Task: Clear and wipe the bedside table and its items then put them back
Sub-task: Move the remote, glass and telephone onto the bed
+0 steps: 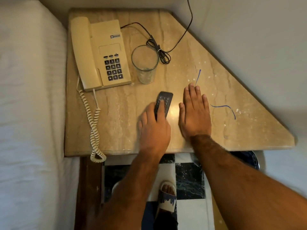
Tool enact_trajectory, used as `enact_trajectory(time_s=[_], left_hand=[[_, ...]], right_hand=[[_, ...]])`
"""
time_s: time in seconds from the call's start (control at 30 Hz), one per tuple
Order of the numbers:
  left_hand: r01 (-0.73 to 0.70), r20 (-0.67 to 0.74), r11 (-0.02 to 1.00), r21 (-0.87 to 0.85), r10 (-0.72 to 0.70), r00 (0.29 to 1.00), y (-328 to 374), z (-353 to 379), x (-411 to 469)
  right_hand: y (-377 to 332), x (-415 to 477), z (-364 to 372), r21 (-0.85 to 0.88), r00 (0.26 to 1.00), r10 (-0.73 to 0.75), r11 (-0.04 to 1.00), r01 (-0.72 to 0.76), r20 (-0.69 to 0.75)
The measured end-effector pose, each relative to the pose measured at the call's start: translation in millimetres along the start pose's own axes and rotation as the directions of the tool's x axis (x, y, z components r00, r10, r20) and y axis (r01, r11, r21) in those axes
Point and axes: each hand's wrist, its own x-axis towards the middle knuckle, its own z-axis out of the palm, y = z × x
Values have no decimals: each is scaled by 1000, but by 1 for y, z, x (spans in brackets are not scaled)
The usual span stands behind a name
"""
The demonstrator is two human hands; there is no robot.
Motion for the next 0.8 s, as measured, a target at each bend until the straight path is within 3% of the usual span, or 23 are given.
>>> enact_trajectory(time_s=[0.1,0.17,0.23,0.37,0.47,0.53,0.63,0.7,0.73,0.8], left_hand=[[-82,-88,996,-29,79,993,-40,-16,-40],[-64,-205,997,-30,57,977,-71,-41,-47],[42,-356,999,-17,-45,933,-115,-75,-36],[318,-595,947,50,-228,771,-216,-154,23],[562,-605,821,101,-398,690,-283,-201,66],[622,-519,767,158,-471,713,-315,-215,85],[636,-407,747,195,-528,745,-340,-209,92],[643,-487,762,83,-532,693,-323,-200,85],[567,-544,824,-7,-479,689,-302,-198,77],[217,-605,964,-150,-263,751,-237,-183,58]], right_hand=[[0,-1,-1,-10,1000,0,1000,0,4],[2,-1,-3,-16,1000,-2,1000,2,-1],[0,0,-4,-8,1000,-11,1000,11,3],[-2,0,-5,-1,1000,-8,1000,8,-1],[-2,0,-4,-1,1000,-13,1000,13,-9],[-3,0,-3,-10,1000,-12,1000,12,-17],[-4,-1,-2,-14,1000,-10,1000,9,-20],[-3,0,-2,-22,1000,4,1000,-5,-20],[-4,1,0,-16,1000,5,1000,-5,-20],[-2,1,1,-4,1000,5,1000,-5,-25]])
